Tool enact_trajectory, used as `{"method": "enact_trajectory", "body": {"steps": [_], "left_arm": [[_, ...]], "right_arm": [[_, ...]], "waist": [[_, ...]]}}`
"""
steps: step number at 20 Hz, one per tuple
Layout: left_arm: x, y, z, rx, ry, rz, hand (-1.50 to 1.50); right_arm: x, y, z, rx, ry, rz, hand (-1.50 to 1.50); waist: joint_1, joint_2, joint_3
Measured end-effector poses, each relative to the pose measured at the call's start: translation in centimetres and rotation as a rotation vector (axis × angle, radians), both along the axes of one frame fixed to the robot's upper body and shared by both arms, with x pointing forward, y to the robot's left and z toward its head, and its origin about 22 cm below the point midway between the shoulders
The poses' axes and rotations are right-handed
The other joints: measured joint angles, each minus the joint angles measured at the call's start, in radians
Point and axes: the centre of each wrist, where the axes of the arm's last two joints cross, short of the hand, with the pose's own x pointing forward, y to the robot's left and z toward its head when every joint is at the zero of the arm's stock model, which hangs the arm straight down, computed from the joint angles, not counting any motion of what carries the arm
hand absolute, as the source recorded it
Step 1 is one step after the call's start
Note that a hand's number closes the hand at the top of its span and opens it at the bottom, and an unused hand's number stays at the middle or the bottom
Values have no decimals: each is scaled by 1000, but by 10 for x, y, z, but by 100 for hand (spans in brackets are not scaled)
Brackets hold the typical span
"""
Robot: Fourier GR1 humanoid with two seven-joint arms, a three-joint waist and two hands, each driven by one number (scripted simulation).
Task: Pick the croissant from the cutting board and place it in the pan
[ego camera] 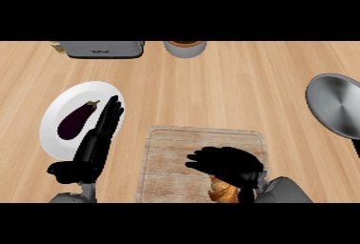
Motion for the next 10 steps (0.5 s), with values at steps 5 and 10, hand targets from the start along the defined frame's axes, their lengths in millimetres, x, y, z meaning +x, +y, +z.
{"method": "enact_trajectory", "body": {"steps": [5, 10], "left_arm": [[1, -1, -10, -2, 0, 1, 0], [4, -4, -4, 0, -3, -11, 0]], "right_arm": [[5, 6, -6, -52, -61, 82, 150], [10, 9, -12, -28, -128, 136, 150]], "waist": [[0, -7, -4], [1, -13, -4]]}}
